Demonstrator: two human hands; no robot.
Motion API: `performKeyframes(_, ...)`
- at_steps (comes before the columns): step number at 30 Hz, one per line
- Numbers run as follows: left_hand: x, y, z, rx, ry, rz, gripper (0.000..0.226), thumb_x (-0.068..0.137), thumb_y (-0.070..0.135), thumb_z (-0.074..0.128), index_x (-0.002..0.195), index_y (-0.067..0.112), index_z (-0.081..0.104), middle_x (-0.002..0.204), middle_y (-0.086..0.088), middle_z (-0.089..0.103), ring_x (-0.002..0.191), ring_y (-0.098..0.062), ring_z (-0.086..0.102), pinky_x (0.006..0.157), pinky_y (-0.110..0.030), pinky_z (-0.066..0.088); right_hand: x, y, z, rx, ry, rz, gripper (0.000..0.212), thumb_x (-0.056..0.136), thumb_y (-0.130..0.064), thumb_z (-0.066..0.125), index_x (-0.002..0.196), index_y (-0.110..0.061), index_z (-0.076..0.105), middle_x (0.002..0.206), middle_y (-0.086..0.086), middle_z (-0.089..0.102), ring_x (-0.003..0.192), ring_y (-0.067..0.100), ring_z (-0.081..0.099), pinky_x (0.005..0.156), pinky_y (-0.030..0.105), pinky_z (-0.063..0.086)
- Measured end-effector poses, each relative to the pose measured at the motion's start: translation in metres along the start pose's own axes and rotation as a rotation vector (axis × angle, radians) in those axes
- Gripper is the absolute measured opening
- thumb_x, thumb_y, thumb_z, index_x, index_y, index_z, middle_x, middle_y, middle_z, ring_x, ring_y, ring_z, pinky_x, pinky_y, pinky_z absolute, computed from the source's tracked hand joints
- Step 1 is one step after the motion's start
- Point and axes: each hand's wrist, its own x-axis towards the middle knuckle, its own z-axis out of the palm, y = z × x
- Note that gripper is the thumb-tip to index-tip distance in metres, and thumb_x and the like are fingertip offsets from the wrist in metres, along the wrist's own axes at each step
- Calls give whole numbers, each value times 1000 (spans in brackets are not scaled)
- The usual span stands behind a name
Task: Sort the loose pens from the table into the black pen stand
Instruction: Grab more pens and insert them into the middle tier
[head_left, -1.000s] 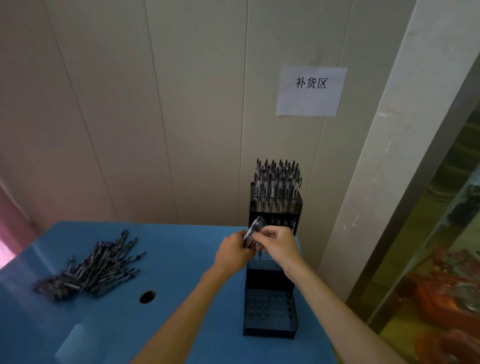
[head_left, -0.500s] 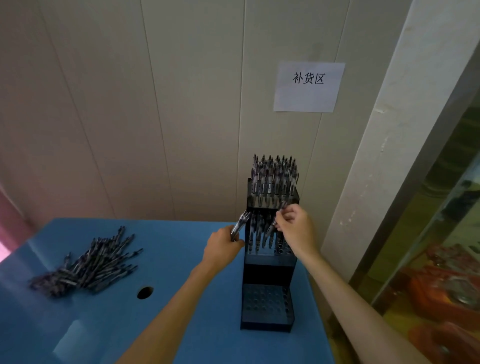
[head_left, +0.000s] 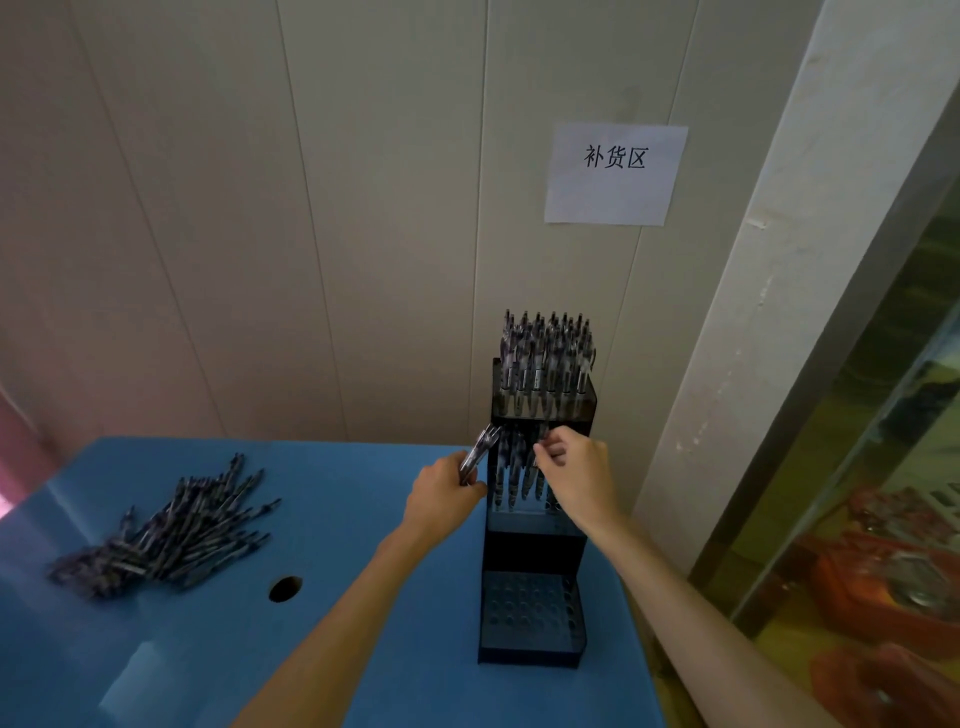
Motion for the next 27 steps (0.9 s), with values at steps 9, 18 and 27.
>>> performKeyframes(9,0,7,4,-8,-9,10,34,85,11,65,69,21,36,60,1,39,52,-17,35,55,-32,34,12,-3,9,-29,-6,-1,8,92,-15,70,90,-8,73,75,-1,73,66,10,69,69,35,61)
performKeyframes(18,0,9,2,-26,-9,11,33,85,10,65,68,22,38,60,1,39,51,-16,34,55,-31,34,18,-2,10,-65,-12,48,11,88,-13,72,77,-11,68,59,-6,65,56,8,64,64,35,60)
performKeyframes(27,-1,11,2,-44,-13,4,33,84,8,62,67,22,37,59,3,39,51,-15,33,55,-31,32,8,12,19,-142,-151,118,18,89,-15,72,74,-5,71,66,6,69,62,16,66,64,39,59)
